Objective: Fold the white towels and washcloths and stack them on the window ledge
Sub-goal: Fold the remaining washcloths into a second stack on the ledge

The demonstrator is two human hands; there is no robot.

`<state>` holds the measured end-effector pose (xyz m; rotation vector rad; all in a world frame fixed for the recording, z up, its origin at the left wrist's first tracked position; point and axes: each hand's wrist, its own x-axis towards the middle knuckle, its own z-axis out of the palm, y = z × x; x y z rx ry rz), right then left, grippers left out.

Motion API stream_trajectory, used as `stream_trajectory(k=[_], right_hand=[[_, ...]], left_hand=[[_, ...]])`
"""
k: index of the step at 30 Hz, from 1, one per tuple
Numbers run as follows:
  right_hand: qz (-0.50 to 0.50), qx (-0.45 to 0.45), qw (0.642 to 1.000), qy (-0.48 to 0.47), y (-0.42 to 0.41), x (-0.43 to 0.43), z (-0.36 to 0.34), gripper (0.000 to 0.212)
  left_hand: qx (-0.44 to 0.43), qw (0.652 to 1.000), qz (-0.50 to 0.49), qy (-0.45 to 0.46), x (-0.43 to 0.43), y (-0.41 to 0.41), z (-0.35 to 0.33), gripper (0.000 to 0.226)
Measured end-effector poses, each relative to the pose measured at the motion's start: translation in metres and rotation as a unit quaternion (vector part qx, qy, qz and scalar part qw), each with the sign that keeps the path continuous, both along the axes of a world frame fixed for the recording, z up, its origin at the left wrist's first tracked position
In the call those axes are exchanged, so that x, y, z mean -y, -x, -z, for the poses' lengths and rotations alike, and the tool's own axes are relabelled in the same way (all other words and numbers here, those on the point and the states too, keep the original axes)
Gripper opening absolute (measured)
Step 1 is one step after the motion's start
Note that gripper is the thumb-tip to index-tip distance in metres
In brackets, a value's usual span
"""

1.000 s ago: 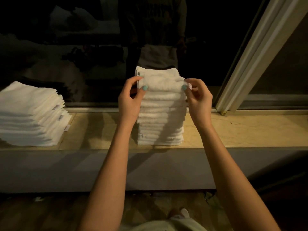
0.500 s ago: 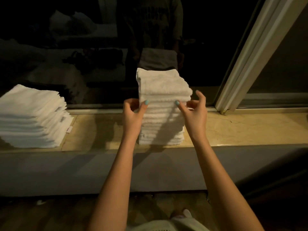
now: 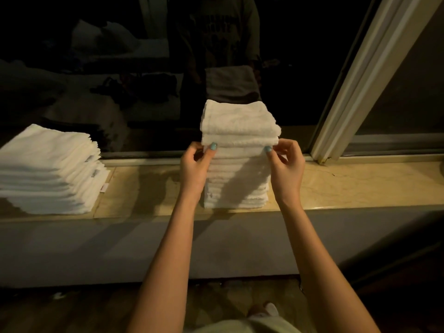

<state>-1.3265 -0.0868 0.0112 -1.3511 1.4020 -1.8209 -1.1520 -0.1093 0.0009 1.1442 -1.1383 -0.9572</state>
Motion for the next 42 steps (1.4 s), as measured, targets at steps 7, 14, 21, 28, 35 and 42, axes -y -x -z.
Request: stream_trajectory(k=[7,14,21,28,35,42], right_hand=[[-0.021,-0.031,0.998,-0.054,0.005,-0.003,0.006,0.048],[-0.037,-0.242,0.97,-0.006,0.009,0.014,-0.005,0.062],[-0.019,-0.308,0.95,0.047,0.017,0.033,-0.018,0.048],[-0.047,-0.236,0.971,0.0,0.021,0.023,0.007,0.042],[-0.025,-0.321,0.946,0.031,0.022,0.026,0.001,0.035],[-0.022,-0.364,0.931,0.007,0.018,0.064,-0.059,0.043]], left_hand=[[0.019,0.996,0.024,0.089,0.002,0.003,0.001,0.053],[0.118,0.982,0.001,0.146,0.015,0.001,-0.001,0.047],[0.094,0.984,-0.022,0.15,0.019,0.004,0.009,0.052],[0.181,0.964,-0.017,0.196,0.025,0.002,0.006,0.05],[0.264,0.931,-0.03,0.251,0.034,-0.008,-0.002,0.031],[0.274,0.949,0.072,0.136,0.061,-0.009,-0.053,0.031]])
